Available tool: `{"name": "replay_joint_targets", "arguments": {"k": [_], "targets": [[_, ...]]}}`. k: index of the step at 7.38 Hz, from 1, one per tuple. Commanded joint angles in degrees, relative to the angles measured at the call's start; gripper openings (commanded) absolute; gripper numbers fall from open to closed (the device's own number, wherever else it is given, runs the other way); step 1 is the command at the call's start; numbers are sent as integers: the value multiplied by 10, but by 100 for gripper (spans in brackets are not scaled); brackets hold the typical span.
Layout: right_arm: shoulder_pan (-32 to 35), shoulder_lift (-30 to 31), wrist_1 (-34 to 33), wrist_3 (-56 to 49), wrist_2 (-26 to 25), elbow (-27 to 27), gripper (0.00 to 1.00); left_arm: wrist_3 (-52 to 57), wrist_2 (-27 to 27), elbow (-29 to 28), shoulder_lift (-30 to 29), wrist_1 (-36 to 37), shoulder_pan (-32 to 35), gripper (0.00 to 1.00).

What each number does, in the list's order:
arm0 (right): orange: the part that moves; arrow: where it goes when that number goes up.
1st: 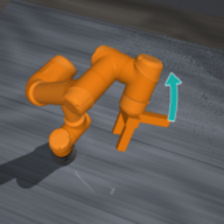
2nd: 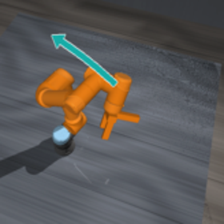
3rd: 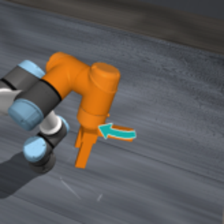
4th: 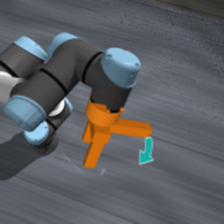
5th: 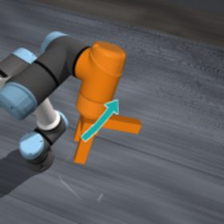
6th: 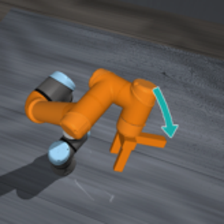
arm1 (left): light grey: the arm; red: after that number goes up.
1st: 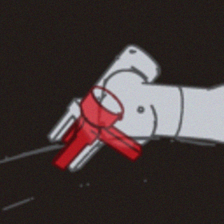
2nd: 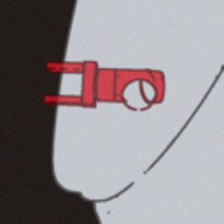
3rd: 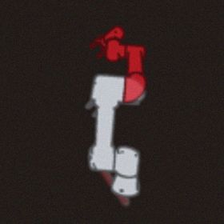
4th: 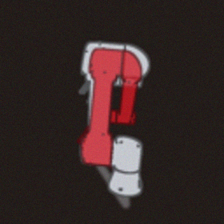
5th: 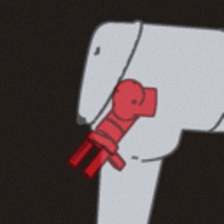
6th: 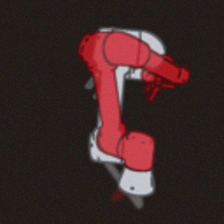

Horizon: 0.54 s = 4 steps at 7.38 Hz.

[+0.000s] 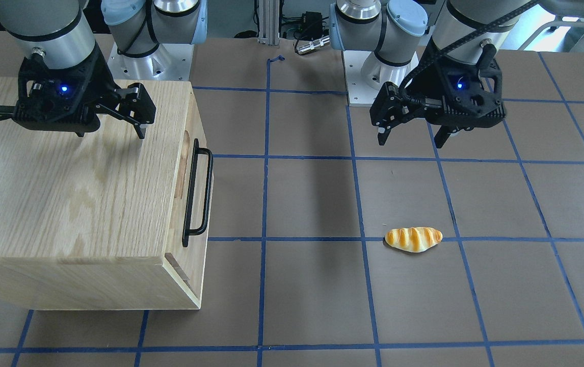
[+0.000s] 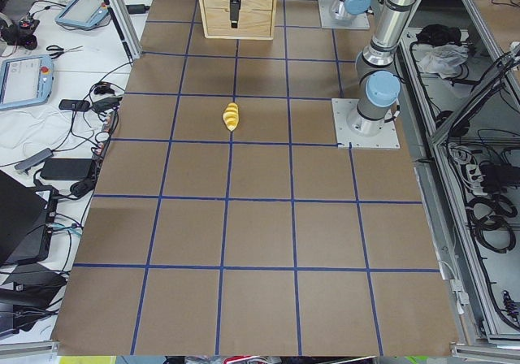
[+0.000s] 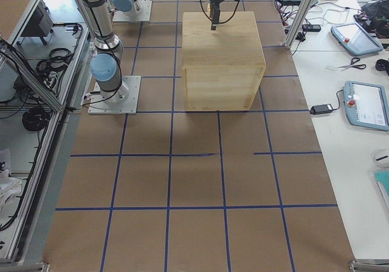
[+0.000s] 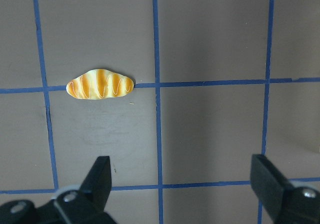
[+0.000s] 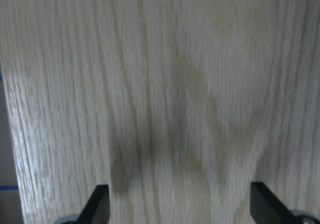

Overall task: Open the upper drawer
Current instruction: 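Raise the left gripper and start moving it toward the drawer handle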

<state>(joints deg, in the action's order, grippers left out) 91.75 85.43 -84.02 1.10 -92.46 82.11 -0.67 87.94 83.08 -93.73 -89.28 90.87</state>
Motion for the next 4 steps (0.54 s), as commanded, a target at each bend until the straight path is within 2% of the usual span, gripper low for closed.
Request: {"name": "replay_joint_targets", "arguments": {"k": [1,2,4], "targets": [[0,0,0,0,0,0,100,-50,-34,12,-25,53,23,100],[0,0,0,0,0,0,100,-88,-76,12,-42,60,45,100],[0,0,0,0,0,1,100,-164,-117,20,-85,149,99,100]]}}
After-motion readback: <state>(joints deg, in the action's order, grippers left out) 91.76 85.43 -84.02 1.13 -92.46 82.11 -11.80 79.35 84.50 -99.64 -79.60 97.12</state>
